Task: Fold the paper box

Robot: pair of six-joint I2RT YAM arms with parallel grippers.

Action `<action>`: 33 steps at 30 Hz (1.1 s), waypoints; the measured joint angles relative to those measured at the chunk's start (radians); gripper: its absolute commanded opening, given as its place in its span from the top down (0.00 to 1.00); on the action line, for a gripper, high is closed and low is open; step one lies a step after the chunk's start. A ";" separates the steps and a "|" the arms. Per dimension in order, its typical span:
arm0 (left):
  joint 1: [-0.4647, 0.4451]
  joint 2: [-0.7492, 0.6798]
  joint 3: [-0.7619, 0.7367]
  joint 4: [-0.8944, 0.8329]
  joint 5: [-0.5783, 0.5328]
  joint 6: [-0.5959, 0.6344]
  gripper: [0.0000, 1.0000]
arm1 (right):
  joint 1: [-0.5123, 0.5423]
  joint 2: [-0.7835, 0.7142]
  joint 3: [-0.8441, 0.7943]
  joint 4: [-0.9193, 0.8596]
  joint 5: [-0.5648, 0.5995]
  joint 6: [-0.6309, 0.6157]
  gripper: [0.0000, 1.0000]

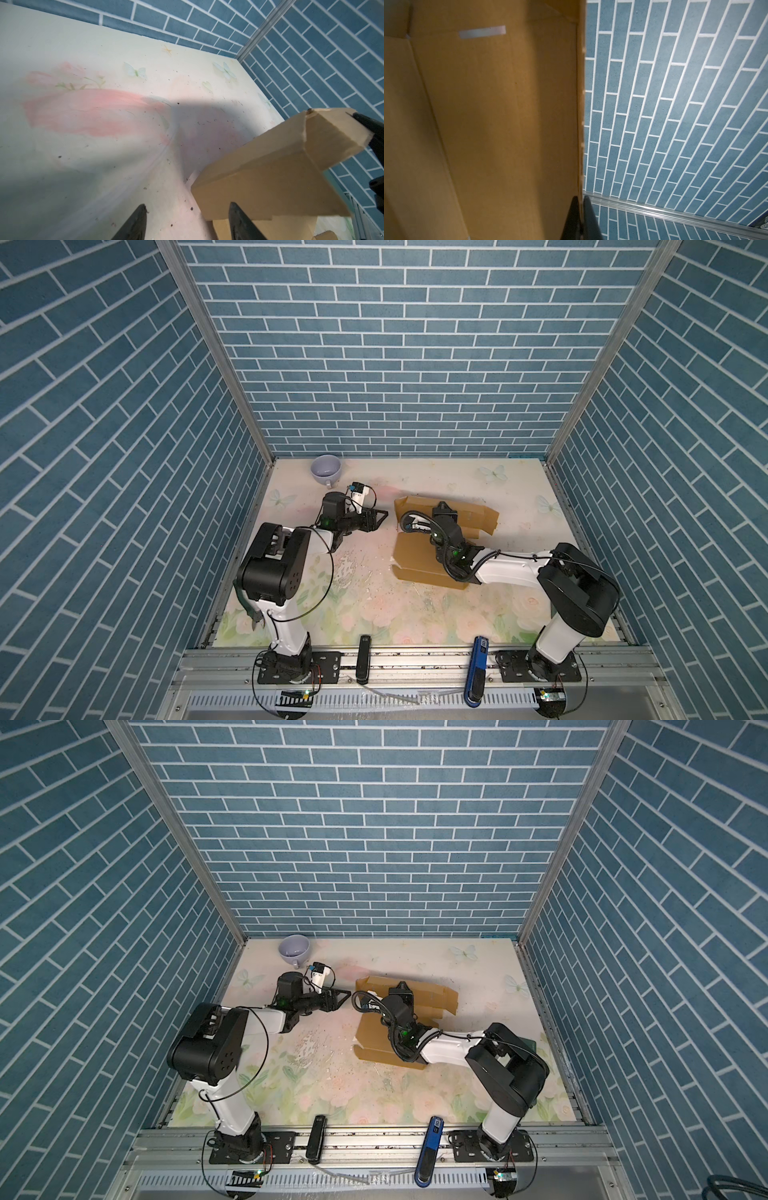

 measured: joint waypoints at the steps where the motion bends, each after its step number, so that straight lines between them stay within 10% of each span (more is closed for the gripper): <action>1: -0.016 0.003 0.019 -0.014 -0.005 0.010 0.36 | 0.002 0.001 -0.005 0.002 0.002 0.002 1.00; 33: -0.138 0.051 0.060 -0.104 -0.053 0.089 0.40 | 0.016 0.021 -0.084 0.085 0.043 0.092 1.00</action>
